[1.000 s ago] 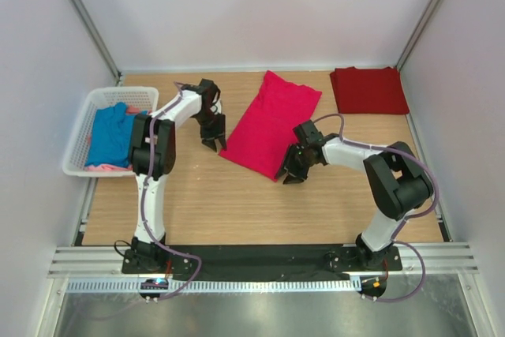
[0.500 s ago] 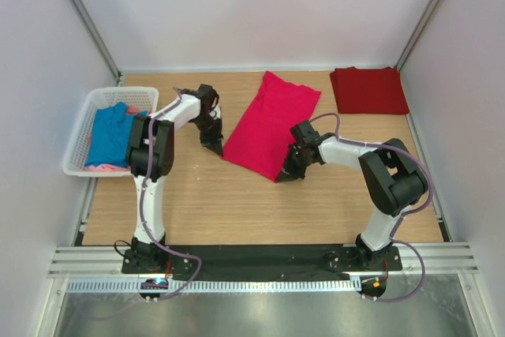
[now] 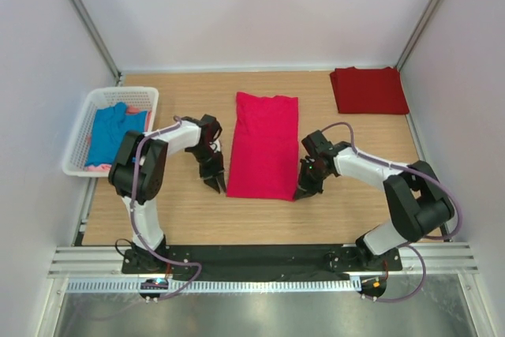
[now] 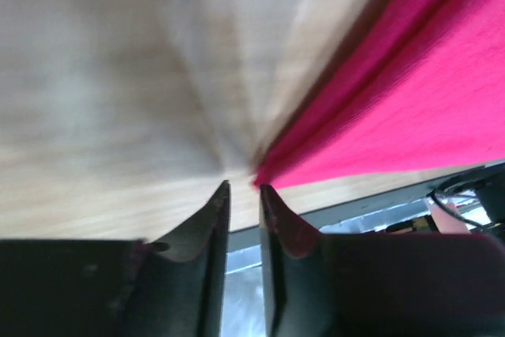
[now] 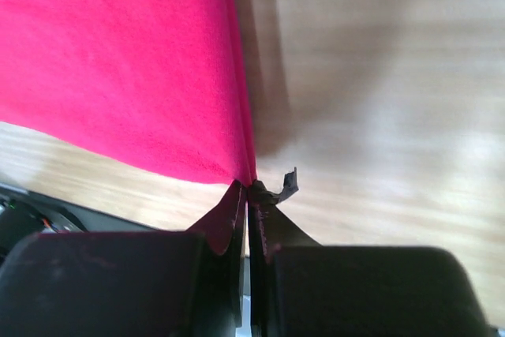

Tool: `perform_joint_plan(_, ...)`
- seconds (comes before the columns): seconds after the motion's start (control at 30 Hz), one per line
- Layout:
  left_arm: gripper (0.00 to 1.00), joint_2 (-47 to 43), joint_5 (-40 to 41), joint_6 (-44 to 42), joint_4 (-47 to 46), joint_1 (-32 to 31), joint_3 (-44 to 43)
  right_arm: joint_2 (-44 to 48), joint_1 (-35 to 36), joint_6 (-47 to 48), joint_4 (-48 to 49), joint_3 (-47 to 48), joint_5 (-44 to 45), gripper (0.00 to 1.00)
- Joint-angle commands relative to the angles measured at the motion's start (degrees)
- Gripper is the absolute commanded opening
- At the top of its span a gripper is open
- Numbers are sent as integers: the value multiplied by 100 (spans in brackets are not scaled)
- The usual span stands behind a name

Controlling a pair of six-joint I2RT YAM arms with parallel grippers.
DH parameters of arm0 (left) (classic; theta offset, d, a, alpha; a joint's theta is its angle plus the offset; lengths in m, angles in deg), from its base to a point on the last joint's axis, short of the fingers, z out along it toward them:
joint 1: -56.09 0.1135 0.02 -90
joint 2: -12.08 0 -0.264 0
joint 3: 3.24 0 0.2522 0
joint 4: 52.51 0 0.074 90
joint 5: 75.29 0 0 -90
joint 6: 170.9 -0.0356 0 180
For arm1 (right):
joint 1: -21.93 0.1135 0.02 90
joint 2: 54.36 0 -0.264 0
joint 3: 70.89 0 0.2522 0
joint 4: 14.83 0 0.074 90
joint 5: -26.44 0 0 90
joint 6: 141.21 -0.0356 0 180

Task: Fold and stack the t-shirts
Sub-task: Fold the tshirt

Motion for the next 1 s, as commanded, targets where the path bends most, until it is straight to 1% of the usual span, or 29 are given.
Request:
perform_joint_plan(0.0,25,-581,84,347,120,66,201,513,-17,332,-688,-184,63,9)
perform_joint_plan(0.03,31,-765,84,417,130,66,228,593,-8,341,-767,-202,89,12)
perform_joint_plan(0.1,35,-924,-4,497,104,31,289,847,-8,350,-943,-229,54,18)
perform_joint_plan(0.13,37,-1003,-83,532,-18,14,307,953,-17,332,-952,-229,-33,30)
perform_joint_plan(0.2,39,-1118,-328,681,-186,-13,395,1242,-17,245,-909,-220,-130,40)
perform_joint_plan(0.23,40,-1118,-617,725,-404,-13,499,1287,-8,218,-900,-220,-130,49)
perform_joint_plan(0.3,40,-1066,-830,805,-590,-57,571,1262,-8,165,-900,-203,-104,54)
perform_joint_plan(0.37,40,-1013,-725,779,-687,-101,571,1157,-17,78,-760,-229,-174,54)
perform_joint_plan(0.43,39,-890,-698,665,-775,-154,553,955,-17,86,-619,-247,-157,52)
perform_joint_plan(0.5,36,-724,-681,612,-837,-171,518,744,-8,77,-627,-203,-52,47)
perform_joint_plan(0.53,33,-688,-707,603,-881,-189,492,691,-17,86,-575,-194,-60,43)
perform_joint_plan(0.6,33,-583,-681,576,-1021,-224,430,655,-8,69,-461,-220,-51,42)
perform_joint_plan(0.7,31,-512,-611,524,-1048,-285,325,559,-17,77,-425,-203,115,36)
perform_joint_plan(0.8,30,-407,-480,462,-987,-294,255,514,-8,69,-408,-255,203,33)
perform_joint_plan(0.97,30,-257,-339,304,-881,-294,254,558,-8,77,-407,-299,309,33)
